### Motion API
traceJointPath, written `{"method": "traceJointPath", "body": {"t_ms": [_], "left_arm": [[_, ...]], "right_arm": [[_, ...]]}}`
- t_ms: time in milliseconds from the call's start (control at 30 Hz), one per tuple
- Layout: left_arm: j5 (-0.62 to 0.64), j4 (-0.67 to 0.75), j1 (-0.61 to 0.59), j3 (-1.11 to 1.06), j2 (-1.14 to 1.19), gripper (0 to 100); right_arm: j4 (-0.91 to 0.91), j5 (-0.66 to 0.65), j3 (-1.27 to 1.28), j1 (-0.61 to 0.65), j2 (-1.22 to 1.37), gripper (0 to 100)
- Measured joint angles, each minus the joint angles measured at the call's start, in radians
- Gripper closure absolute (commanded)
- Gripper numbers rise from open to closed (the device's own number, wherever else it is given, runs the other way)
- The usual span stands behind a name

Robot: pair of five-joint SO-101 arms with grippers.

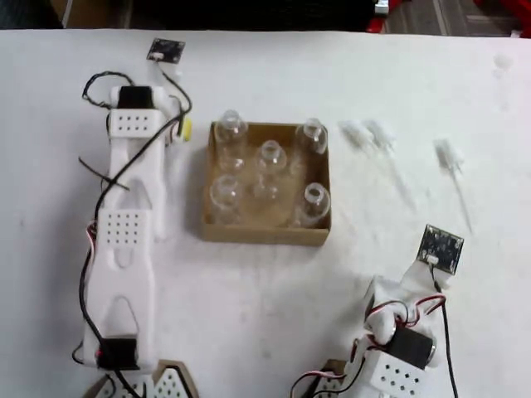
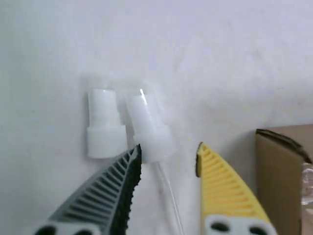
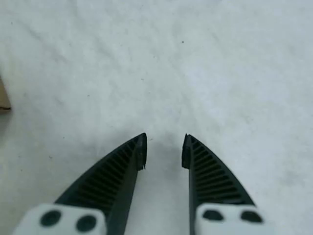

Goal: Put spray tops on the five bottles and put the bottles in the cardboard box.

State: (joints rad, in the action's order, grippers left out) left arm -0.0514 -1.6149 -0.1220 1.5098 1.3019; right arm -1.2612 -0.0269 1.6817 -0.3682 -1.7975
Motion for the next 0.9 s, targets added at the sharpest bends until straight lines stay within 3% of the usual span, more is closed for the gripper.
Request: {"method": "traceJointPath", "body": {"t_ms": [367,900], "left_arm": [[0.157,0.008,0.000,0.000,0.000,78],[0.181,0.101,-0.002,-0.043,0.020,91]], "right_arm": [[0.000,0.000,0.000,0.000,0.000,89.9],[0.000,0.000,0.000,0.000,0.000,89.9]]}}
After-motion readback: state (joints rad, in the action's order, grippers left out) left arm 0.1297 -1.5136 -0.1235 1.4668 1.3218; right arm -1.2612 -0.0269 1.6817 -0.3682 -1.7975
